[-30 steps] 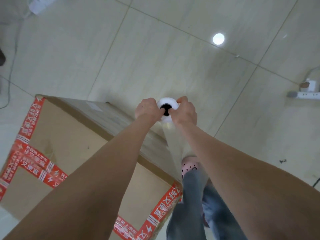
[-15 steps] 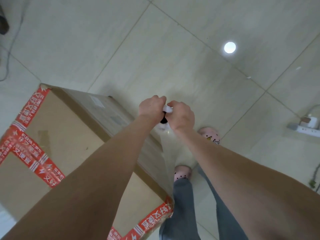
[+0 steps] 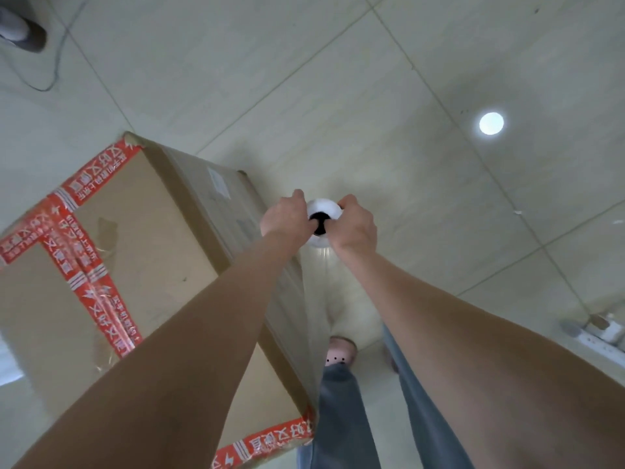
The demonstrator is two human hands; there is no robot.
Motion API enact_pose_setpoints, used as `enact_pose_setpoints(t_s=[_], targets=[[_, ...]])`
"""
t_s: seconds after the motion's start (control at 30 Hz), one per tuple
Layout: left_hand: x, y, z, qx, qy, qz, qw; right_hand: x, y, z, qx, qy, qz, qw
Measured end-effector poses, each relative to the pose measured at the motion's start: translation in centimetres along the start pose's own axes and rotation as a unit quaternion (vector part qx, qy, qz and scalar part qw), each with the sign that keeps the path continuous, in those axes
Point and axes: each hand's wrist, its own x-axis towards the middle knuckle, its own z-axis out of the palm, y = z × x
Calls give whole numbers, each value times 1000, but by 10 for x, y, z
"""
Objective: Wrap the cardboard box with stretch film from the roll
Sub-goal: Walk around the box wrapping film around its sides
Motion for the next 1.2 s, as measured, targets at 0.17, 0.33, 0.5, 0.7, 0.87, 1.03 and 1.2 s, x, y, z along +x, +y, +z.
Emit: enact_pose_setpoints(t_s=[0.17, 0.33, 0.5, 0.7, 0.87, 1.03, 1.2], targets=[[3, 14, -2, 55, -11, 89, 994, 1, -4, -3, 1, 7, 15, 1000], [8, 12, -4, 38, -5, 94, 995, 5, -4, -3, -6, 13, 7, 1000], [12, 10, -7, 49, 57, 116, 990, 15, -12, -8, -57, -1, -8, 998], [32, -13, -23, -98, 63, -18, 993, 31, -53, -5, -158, 43, -133, 978], [42, -34, -27, -225, 64, -172, 957, 40, -79, 5, -130, 32, -122, 983], [50, -46, -36, -170, 36, -151, 973, 44, -92, 10, -144, 29, -119, 982], [74, -38, -54, -44, 74, 43, 995, 53, -106, 11, -179, 43, -153, 971]])
